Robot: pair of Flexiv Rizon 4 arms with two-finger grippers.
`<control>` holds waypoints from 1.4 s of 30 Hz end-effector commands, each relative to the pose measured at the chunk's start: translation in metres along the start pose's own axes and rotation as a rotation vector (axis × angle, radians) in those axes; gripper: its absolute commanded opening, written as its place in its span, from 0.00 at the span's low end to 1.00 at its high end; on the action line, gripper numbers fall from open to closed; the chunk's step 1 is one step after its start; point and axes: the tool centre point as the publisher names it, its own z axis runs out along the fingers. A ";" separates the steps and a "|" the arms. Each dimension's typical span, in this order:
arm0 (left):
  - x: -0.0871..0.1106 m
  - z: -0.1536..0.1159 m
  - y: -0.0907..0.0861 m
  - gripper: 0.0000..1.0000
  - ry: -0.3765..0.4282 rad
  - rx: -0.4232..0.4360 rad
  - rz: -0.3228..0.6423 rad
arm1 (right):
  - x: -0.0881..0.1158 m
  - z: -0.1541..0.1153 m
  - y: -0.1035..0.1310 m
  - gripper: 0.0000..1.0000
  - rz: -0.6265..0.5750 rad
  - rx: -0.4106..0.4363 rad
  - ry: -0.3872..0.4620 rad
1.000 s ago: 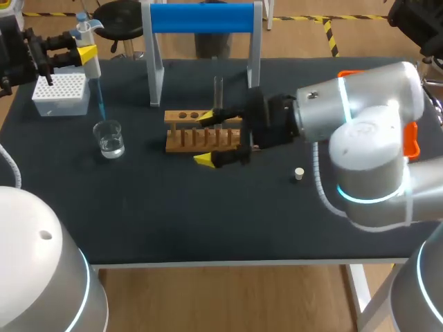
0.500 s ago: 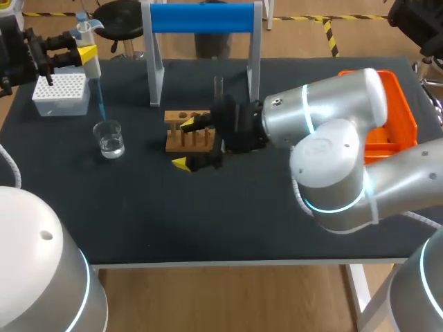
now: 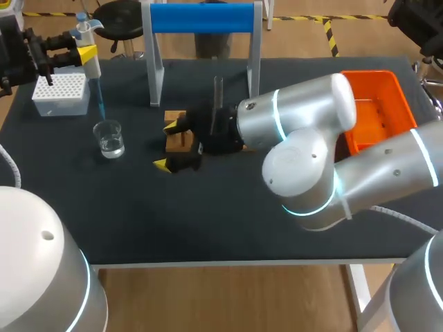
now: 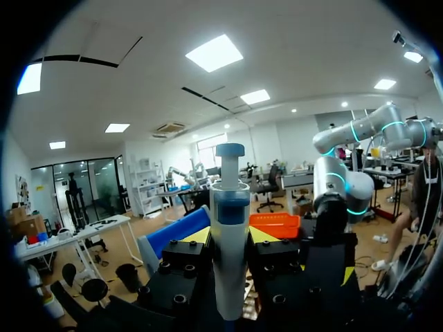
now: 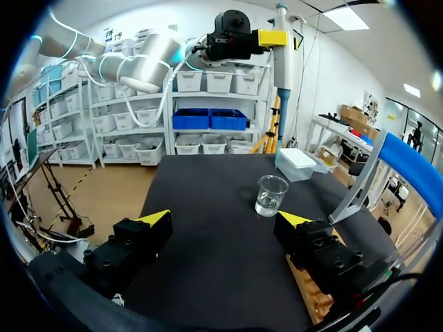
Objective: Invert the test tube, pick up the pipette, mount the tip to pipette, aspirate from beaker and dispense into the tube, eject the tip, return the pipette, and cap with the stopper.
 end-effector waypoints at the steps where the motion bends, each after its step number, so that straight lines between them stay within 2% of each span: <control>1: 0.001 0.000 0.000 0.00 -0.002 0.001 0.002 | 0.003 0.022 -0.003 1.00 0.002 0.003 -0.026; 12: 0.001 0.000 0.000 0.00 -0.002 0.001 0.002 | 0.006 0.030 -0.015 1.00 0.015 0.022 -0.030; 34: 0.001 0.000 0.000 0.00 -0.002 0.001 0.002 | 0.006 0.030 -0.015 1.00 0.011 0.031 -0.032; 42: -0.003 0.002 0.013 0.00 -0.014 0.012 -0.052 | 0.006 0.030 -0.015 1.00 0.011 0.031 -0.032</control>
